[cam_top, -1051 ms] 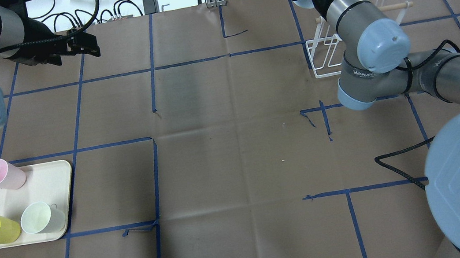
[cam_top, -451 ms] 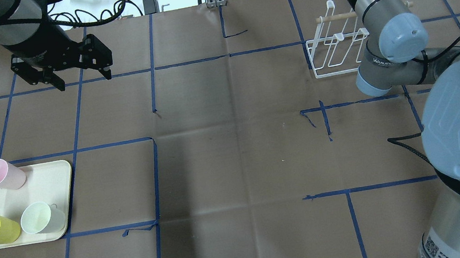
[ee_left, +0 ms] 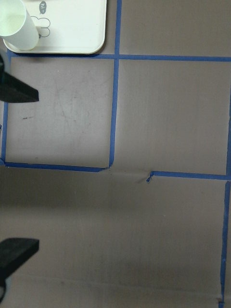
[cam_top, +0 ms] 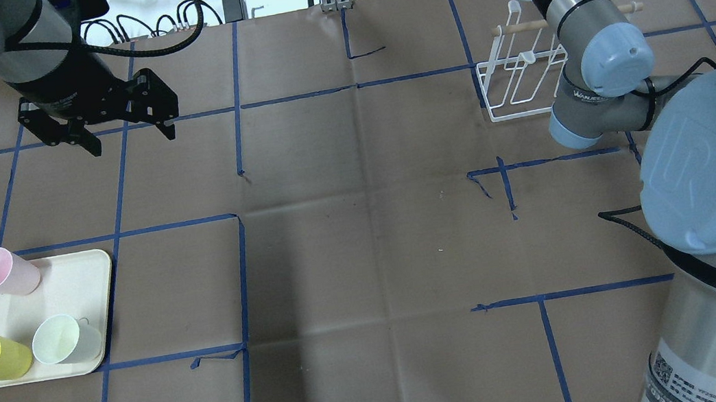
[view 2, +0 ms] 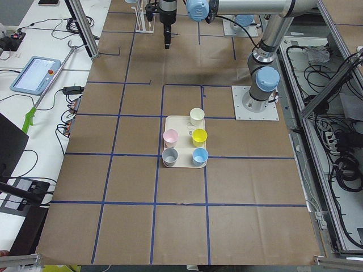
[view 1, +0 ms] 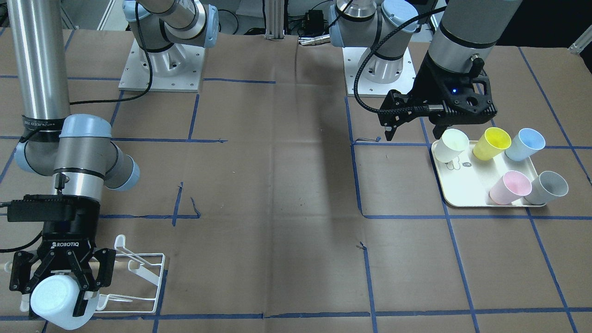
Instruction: Transfer IKEA cup to right arm and place on rack
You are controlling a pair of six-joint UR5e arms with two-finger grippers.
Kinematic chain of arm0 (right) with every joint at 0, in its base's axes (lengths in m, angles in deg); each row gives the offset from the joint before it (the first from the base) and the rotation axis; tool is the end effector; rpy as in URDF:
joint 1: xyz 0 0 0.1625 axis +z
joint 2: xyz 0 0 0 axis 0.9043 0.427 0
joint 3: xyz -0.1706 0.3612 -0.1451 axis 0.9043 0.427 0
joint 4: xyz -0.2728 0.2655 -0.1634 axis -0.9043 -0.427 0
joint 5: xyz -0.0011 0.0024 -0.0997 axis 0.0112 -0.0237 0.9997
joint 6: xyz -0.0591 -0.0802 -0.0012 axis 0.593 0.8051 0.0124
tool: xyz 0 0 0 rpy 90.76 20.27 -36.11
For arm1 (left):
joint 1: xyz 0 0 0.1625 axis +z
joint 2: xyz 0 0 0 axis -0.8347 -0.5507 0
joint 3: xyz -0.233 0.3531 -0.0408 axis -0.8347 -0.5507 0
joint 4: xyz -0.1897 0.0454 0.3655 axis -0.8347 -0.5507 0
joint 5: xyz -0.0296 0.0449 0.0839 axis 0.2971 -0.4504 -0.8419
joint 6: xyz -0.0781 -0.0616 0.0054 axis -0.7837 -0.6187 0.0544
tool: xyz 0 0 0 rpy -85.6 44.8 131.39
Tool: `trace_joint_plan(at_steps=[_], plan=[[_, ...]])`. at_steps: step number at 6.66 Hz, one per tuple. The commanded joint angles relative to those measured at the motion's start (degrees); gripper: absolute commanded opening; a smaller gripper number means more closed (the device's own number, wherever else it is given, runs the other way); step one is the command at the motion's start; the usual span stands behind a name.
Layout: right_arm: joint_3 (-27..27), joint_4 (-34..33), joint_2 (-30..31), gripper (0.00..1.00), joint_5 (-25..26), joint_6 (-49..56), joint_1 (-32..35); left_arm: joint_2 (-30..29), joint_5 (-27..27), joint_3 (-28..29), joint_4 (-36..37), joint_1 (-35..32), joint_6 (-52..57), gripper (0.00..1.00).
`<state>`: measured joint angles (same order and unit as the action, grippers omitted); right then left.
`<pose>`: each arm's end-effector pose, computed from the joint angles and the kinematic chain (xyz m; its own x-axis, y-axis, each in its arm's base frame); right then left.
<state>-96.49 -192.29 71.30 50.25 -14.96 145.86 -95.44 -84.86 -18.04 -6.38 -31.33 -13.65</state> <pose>0.0535 -0.6500 0.2732 -0.9981 -0.0537 0.0293 -0.0391 0.1920 -0.9806 -0.1142 -0.5003 0.4778 -0.9982 -0.0594 -0.0101 -0.0588 0.9971 -0.0490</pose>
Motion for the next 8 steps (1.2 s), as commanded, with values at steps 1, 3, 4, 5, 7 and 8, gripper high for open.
trace_joint_plan(at_steps=[1, 3, 4, 5, 7, 8], plan=[[1.12, -0.25, -1.5, 0.18, 0.14, 0.05, 1.38, 3.08, 0.03, -5.69, -0.16, 3.34, 2.33, 0.99], [0.26, -0.86, -2.29, 0.17, 0.23, -0.04, 2.01, 7.99, 0.03, -13.07, -0.16, 12.29, 11.35, 0.99], [-0.1, -0.86, -2.64, 0.17, 0.23, -0.13, 2.01, 10.89, 0.21, -17.29, 0.28, 16.86, 17.32, 0.99], [-0.36, -0.78, -3.34, 0.18, 0.31, -0.13, 1.92, 13.18, -0.05, -19.77, 0.37, 21.52, 22.77, 0.99], [-1.42, -0.34, -3.35, 0.32, 0.14, -0.04, 1.66, 15.83, -0.58, -22.68, 0.29, 30.75, 33.58, 0.99], [-1.33, -0.42, -2.48, 0.88, -0.04, 0.05, 1.66, 15.75, -2.15, -22.95, 0.29, 34.18, 37.29, 0.99]])
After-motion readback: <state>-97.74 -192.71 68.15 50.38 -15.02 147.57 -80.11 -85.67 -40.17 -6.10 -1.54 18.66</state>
